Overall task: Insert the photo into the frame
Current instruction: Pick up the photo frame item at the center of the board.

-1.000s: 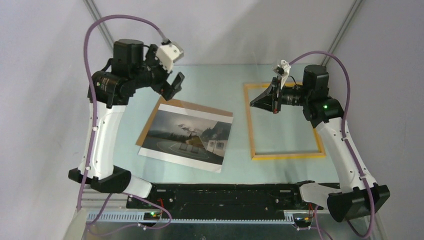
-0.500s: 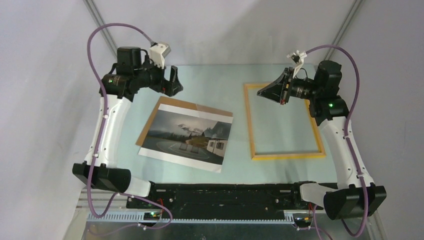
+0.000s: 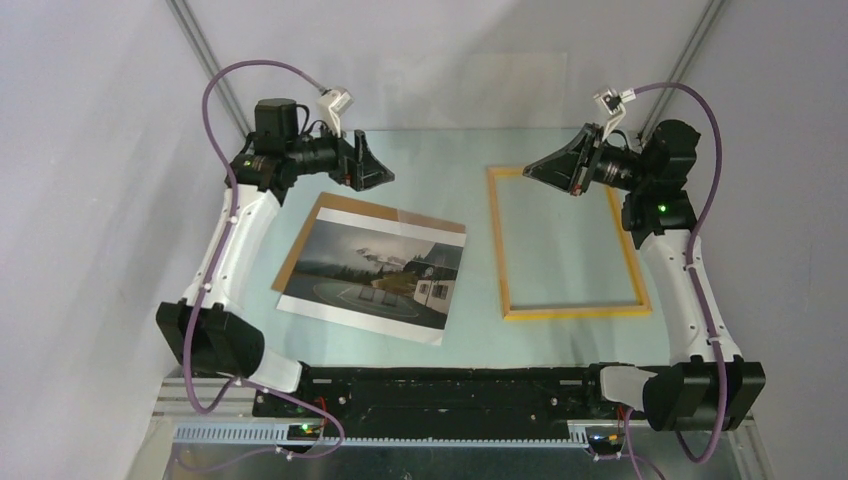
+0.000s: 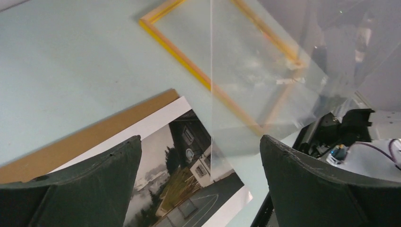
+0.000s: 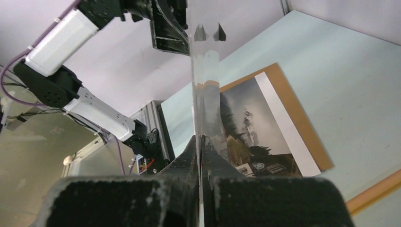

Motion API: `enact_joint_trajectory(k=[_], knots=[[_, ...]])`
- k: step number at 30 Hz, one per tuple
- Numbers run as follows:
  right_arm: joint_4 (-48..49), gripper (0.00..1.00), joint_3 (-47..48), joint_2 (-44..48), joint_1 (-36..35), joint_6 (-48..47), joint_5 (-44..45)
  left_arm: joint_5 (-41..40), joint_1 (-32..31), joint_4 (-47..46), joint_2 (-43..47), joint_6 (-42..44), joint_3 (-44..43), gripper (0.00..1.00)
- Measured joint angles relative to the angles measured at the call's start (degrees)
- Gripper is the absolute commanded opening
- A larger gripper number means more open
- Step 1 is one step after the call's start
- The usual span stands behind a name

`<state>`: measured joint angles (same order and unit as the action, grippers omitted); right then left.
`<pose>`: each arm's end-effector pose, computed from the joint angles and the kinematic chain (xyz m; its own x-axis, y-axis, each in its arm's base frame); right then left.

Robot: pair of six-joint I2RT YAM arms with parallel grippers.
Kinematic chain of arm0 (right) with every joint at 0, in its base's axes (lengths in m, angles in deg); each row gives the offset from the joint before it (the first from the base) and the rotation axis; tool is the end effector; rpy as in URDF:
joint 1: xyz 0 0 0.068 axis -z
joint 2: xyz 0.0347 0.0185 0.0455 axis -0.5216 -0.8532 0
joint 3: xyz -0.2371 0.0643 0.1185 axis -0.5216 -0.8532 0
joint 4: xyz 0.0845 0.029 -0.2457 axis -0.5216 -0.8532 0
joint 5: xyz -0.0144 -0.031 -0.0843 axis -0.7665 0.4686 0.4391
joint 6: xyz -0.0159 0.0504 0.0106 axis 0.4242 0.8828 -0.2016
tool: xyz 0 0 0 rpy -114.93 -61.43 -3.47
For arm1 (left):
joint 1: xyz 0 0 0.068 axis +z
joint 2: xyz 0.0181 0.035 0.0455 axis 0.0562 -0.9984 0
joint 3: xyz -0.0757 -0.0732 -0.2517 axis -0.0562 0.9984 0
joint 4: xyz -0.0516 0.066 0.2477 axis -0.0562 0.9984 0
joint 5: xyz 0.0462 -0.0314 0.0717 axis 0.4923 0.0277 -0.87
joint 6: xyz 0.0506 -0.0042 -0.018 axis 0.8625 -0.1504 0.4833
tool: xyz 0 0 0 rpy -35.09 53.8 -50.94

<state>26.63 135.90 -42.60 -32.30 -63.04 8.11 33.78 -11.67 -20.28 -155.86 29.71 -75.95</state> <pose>0.2547 0.0370 0.4373 -0.3588 0.1556 -0.9204 -0.8675 0.3084 0.3903 0.3039 -0.0707 0.4167 -0.4901 0.0786 -0.8681 0.7152 0.6056 -0.3489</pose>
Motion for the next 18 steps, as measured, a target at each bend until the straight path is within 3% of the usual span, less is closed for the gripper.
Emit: enact_joint_trajectory(k=[11,18], knots=[[8.11,0.00,-0.37,-0.50,1.64,7.80,-0.74,8.00,-1.60,-9.07,-4.85,-4.74,2.19,0.98],[13.73,0.00,-3.63,-0.70,3.26,12.00,-0.79,12.72,-5.42,-11.19,-7.23,-6.16,2.19,0.85]])
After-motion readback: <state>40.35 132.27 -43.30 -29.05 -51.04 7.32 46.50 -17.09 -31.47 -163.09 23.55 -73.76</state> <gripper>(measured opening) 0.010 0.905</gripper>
